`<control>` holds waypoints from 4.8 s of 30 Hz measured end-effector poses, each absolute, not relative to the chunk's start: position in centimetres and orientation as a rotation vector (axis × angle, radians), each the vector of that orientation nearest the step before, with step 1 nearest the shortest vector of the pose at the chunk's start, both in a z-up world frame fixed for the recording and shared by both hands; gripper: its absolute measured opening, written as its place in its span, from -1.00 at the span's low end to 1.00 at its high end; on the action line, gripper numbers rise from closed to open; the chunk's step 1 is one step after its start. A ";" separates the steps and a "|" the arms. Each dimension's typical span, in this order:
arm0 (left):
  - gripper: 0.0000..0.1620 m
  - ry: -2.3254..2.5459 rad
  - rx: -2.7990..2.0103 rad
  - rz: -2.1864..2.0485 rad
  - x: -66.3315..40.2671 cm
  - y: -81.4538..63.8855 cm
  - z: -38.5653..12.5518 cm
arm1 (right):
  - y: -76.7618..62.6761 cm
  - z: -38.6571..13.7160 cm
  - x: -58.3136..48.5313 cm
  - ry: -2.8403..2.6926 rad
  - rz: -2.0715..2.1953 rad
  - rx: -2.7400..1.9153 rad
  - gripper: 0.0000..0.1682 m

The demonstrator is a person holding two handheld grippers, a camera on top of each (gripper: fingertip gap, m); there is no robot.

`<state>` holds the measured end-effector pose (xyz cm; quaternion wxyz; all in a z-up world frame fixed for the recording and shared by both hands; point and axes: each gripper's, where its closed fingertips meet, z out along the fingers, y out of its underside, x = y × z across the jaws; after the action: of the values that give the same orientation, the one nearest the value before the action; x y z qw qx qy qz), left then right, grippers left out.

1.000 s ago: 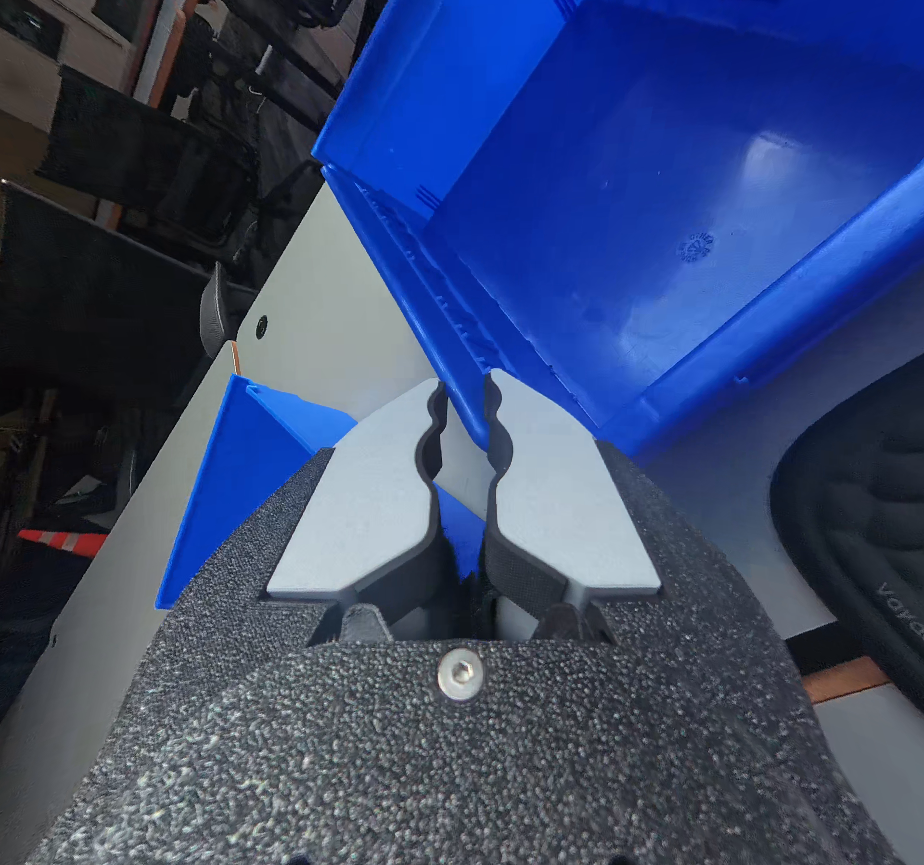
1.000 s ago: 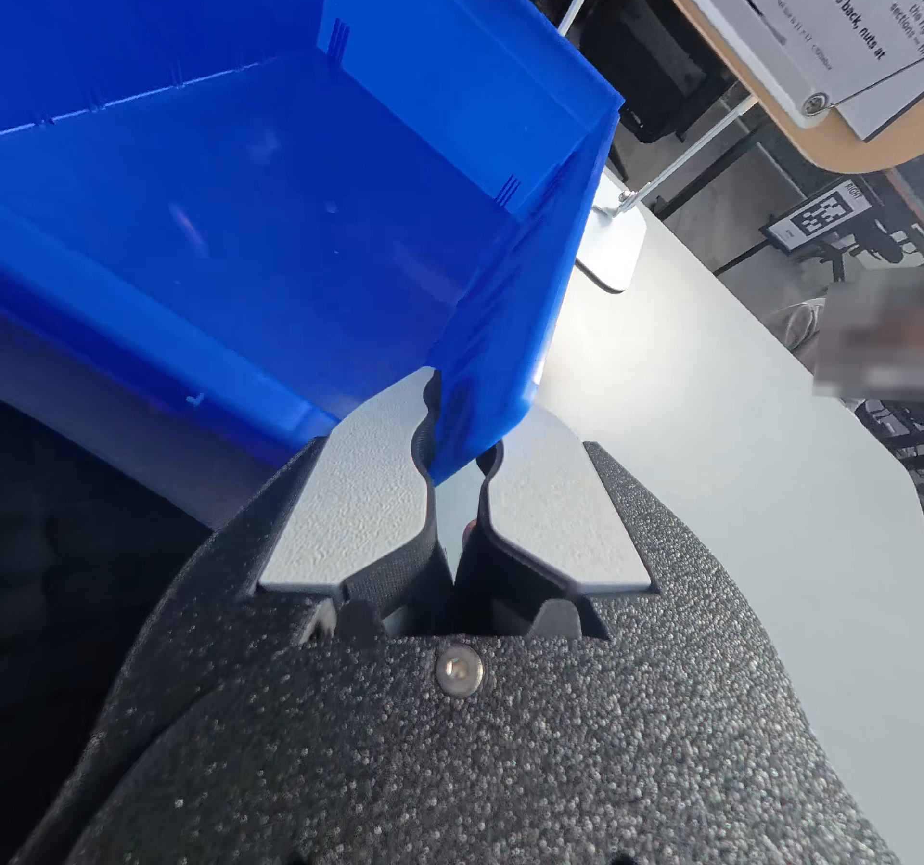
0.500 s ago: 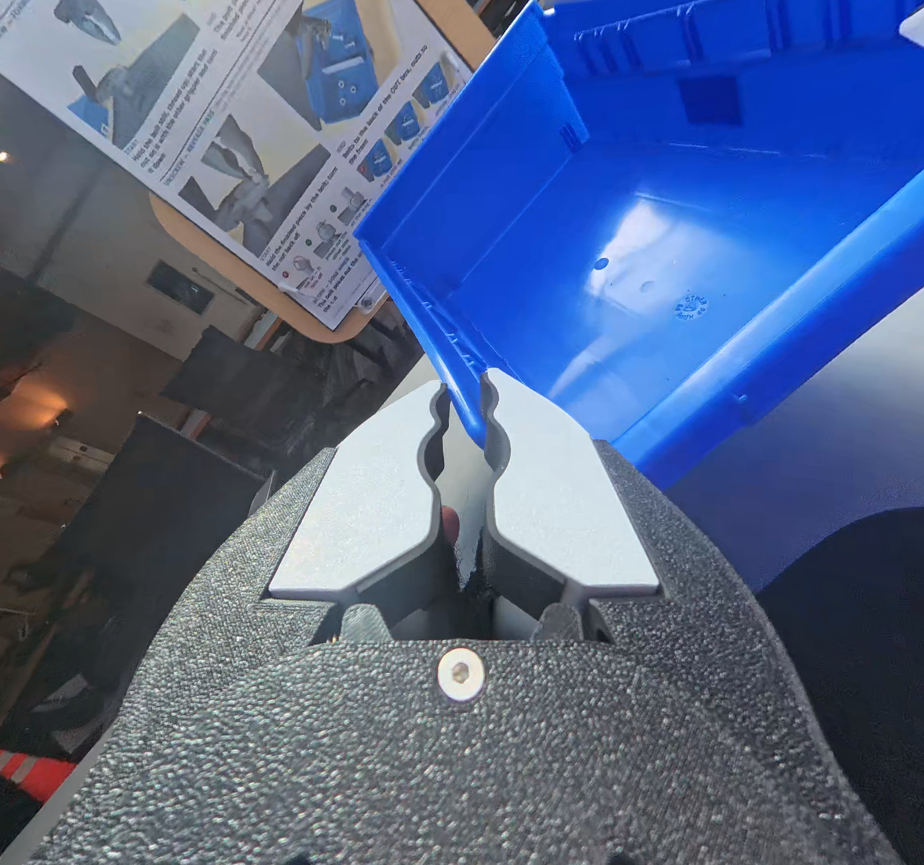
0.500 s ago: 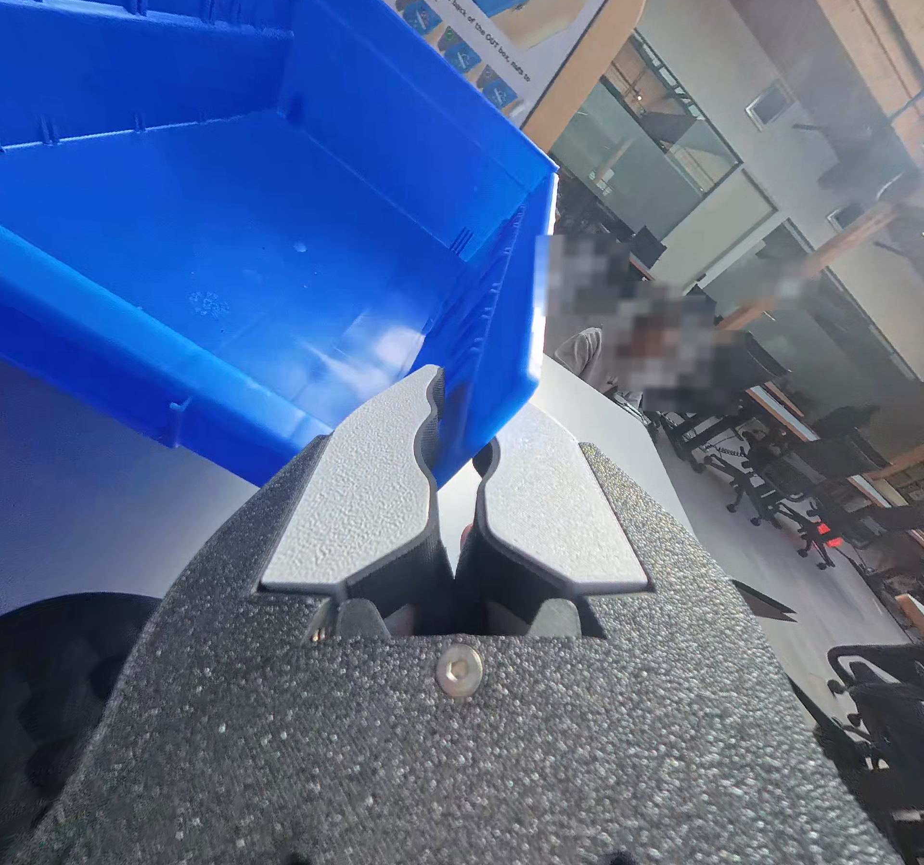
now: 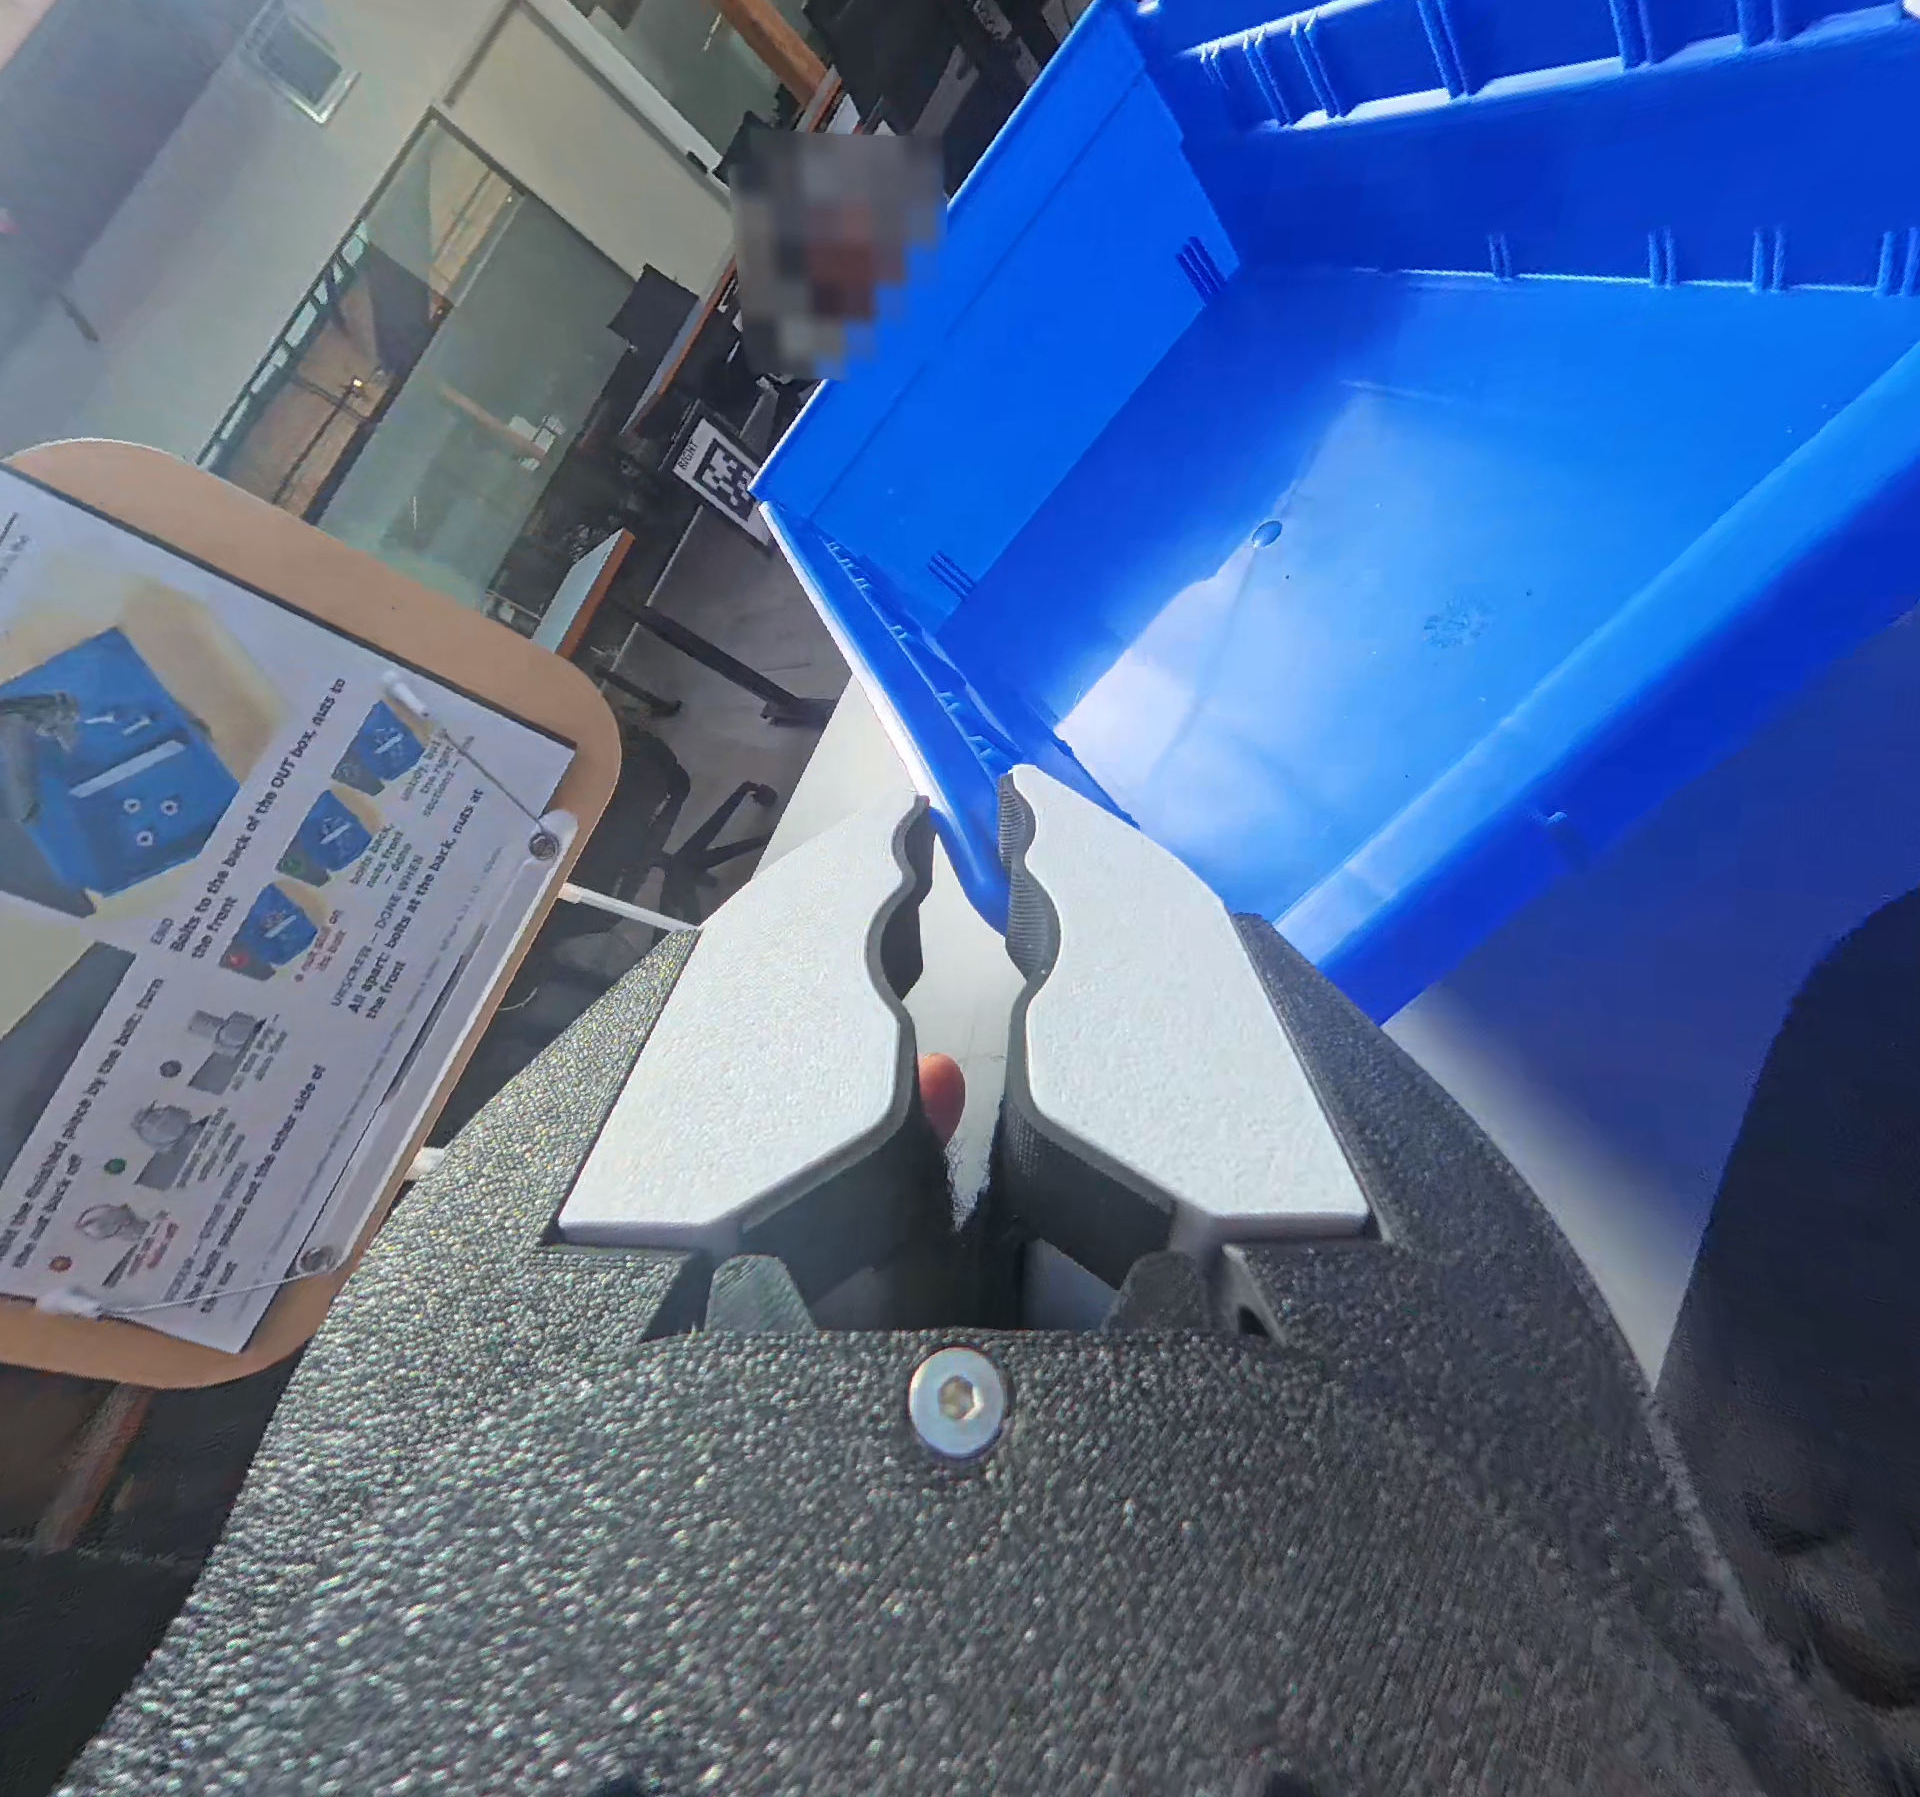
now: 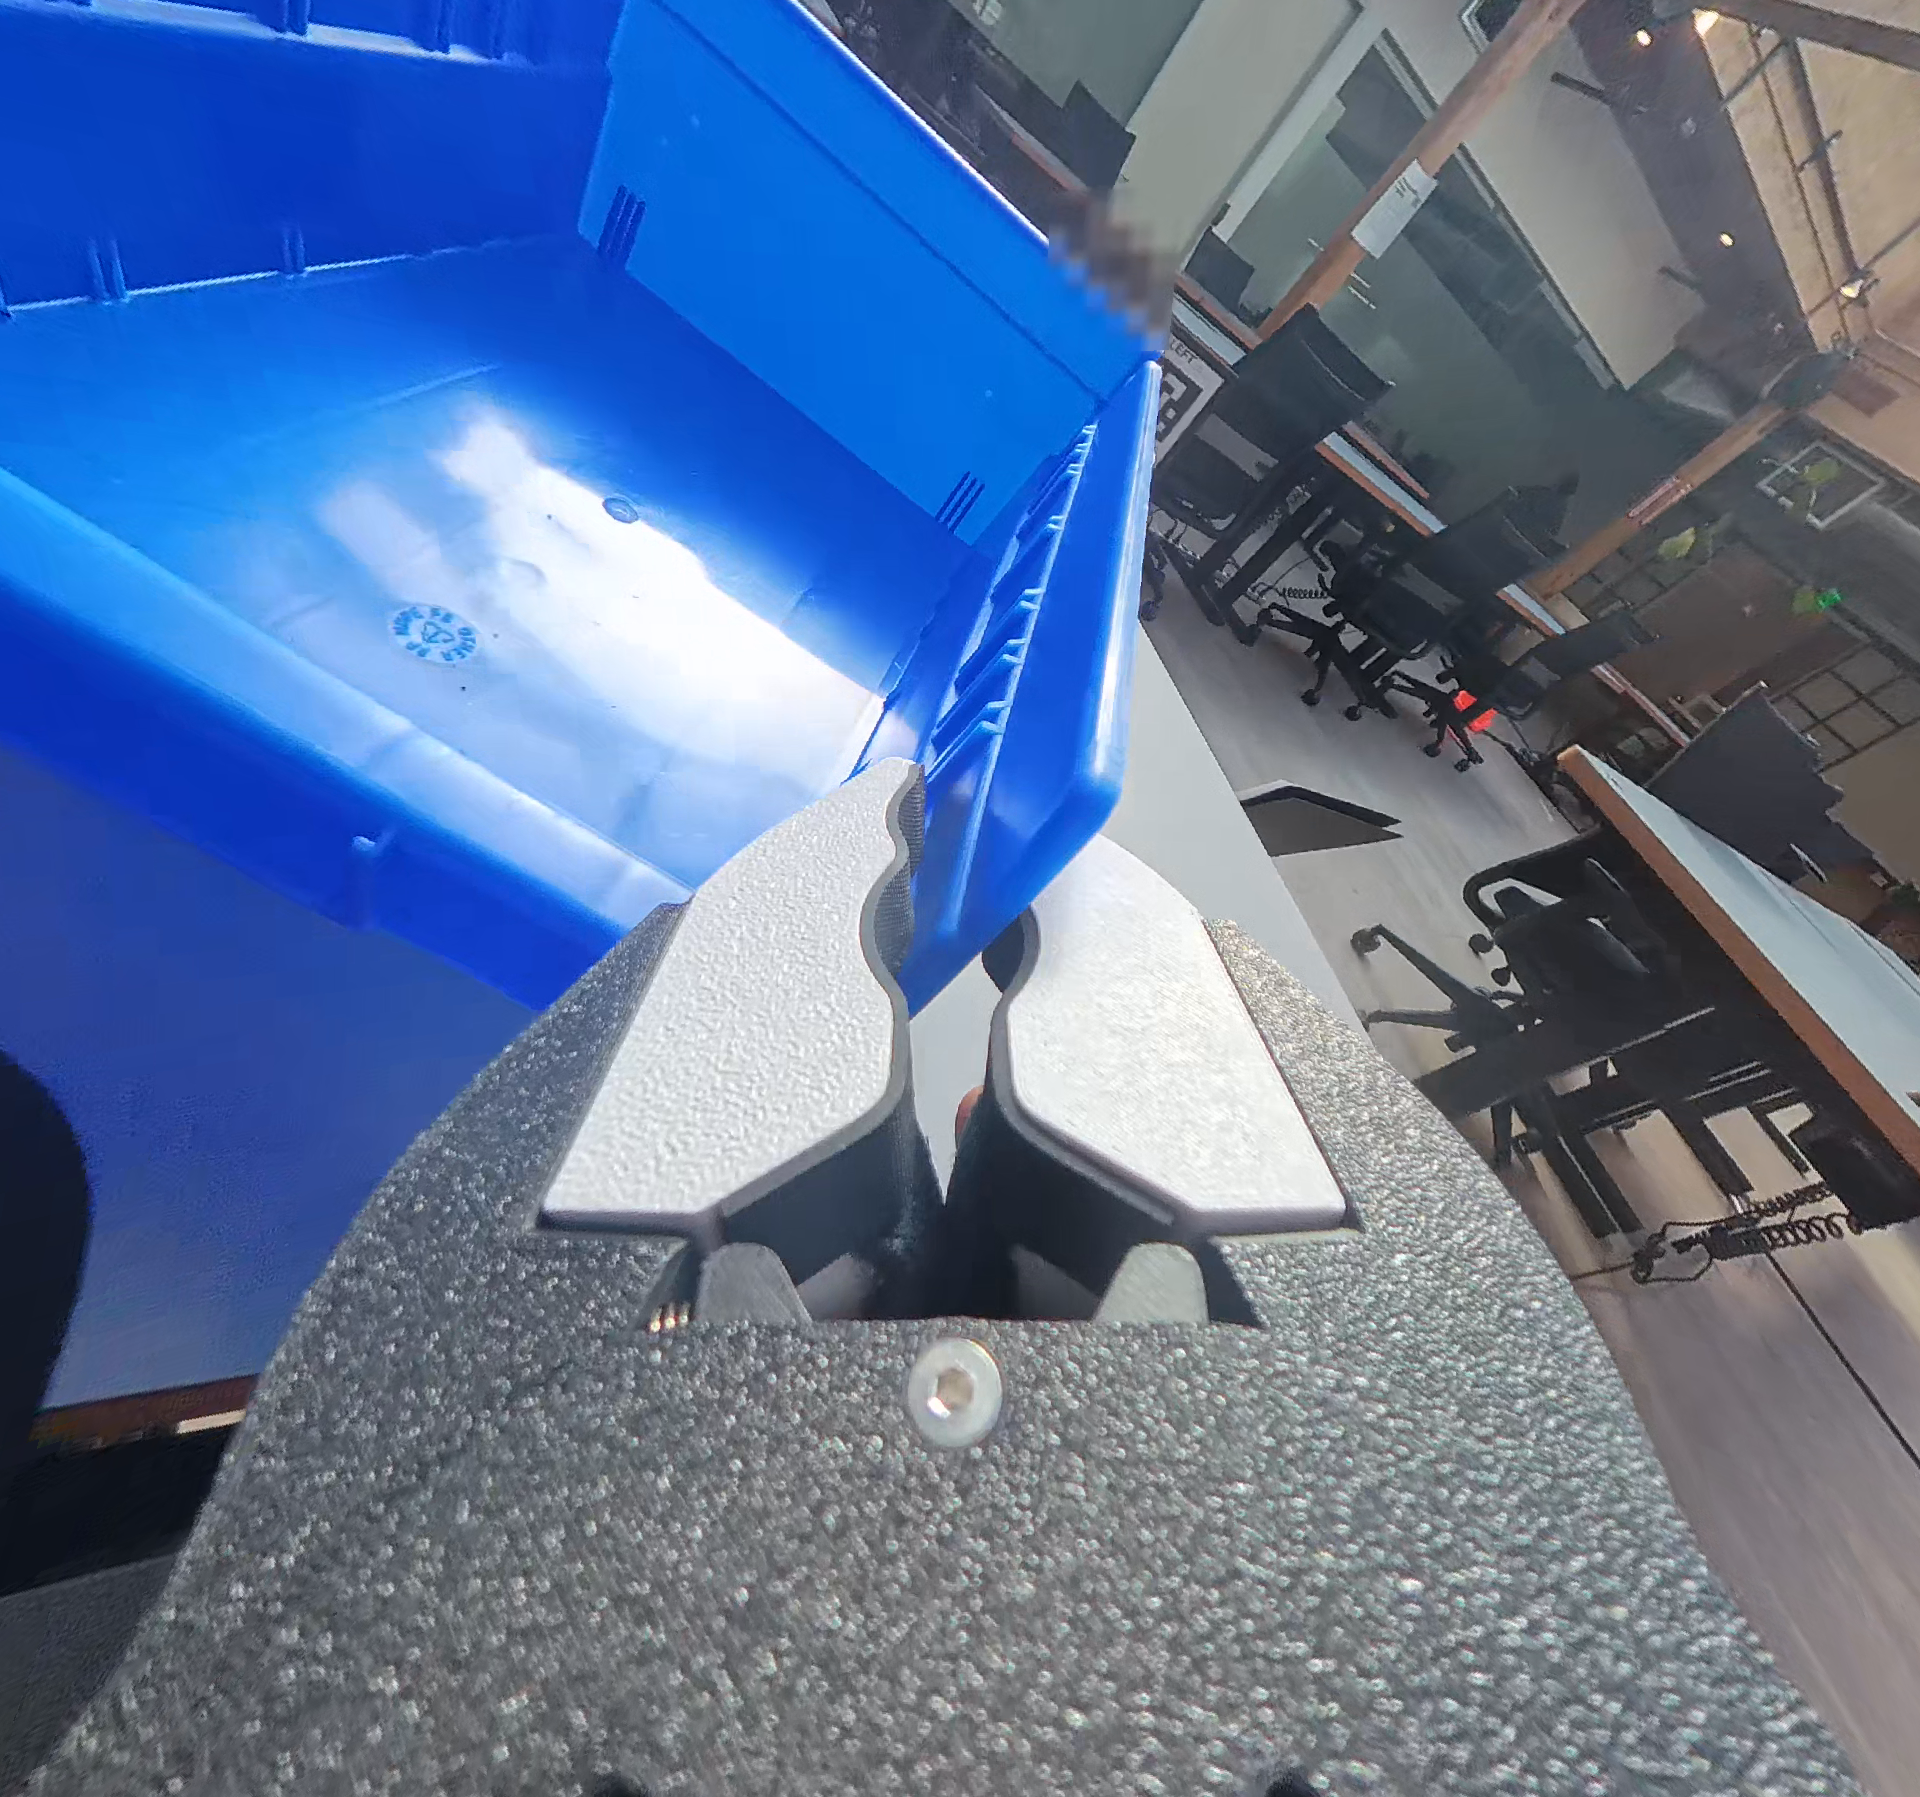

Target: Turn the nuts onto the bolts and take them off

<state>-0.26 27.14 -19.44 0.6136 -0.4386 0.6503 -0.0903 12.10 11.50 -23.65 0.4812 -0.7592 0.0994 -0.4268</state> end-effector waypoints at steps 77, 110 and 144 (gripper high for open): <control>0.03 0.894 -1.206 -0.524 -24.9 37.0 -2.8 | 25.8 -0.5 -1.2 -0.121 -0.138 -1.308 0.43; -0.52 1.157 -2.469 0.061 -48.6 55.3 -26.6 | 27.7 -6.5 1.6 -0.238 -0.338 -1.619 0.33; -0.88 1.662 -2.067 -0.068 -34.0 47.3 -18.9 | 26.9 -6.6 1.9 -0.270 -0.340 -1.641 0.33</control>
<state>-33.99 47.33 -18.87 0.2419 -0.7559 0.6078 -0.0249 1.92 26.86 -6.57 0.6609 -0.7256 -0.1194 -0.1502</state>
